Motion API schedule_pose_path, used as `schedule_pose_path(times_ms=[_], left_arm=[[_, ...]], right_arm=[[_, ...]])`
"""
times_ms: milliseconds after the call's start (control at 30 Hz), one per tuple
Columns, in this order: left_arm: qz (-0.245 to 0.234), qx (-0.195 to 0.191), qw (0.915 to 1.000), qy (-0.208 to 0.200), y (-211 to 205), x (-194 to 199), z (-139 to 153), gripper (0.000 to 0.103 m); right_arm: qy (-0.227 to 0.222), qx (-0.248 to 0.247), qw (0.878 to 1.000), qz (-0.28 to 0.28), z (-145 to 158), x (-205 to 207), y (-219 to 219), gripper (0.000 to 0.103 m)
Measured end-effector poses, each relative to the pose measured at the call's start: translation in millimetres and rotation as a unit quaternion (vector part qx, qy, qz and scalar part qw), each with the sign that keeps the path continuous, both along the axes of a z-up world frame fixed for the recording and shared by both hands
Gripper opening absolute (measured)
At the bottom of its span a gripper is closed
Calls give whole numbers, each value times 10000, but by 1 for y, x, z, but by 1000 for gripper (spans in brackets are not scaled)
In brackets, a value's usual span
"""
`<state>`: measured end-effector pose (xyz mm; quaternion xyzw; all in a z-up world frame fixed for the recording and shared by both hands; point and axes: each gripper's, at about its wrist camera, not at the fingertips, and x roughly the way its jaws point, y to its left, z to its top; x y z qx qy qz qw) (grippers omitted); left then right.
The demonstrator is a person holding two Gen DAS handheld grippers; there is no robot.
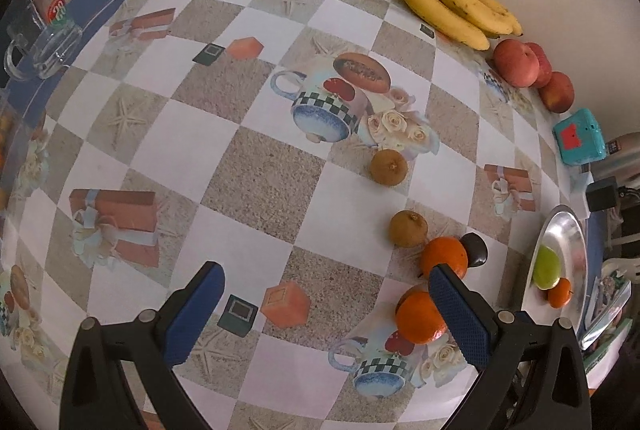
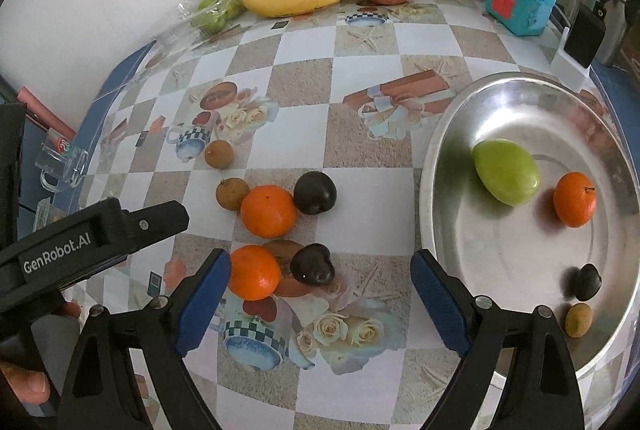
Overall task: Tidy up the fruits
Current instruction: 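Grasp another orange with the left tool while the right tool grasps a dark fruit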
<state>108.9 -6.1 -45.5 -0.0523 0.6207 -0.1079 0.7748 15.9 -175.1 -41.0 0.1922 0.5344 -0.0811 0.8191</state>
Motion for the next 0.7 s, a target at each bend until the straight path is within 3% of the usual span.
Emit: schedule_pose_path(times_ms=[67, 200, 267, 700], left_arm=[[-17, -12, 10000, -8, -1, 0, 0, 103], [-52, -13, 10000, -15, -3, 0, 1, 103], [-72, -12, 10000, -10, -5, 0, 1, 103], [-212, -55, 9998, 8, -14, -2, 0, 103]], right_arm=[[-9, -11, 10000, -9, -1, 0, 0, 78], [-10, -22, 10000, -14, -3, 1, -1, 68], [-3, -19, 10000, 0, -5, 2, -1, 59], [143, 170, 9997, 118, -19, 5, 3, 33]])
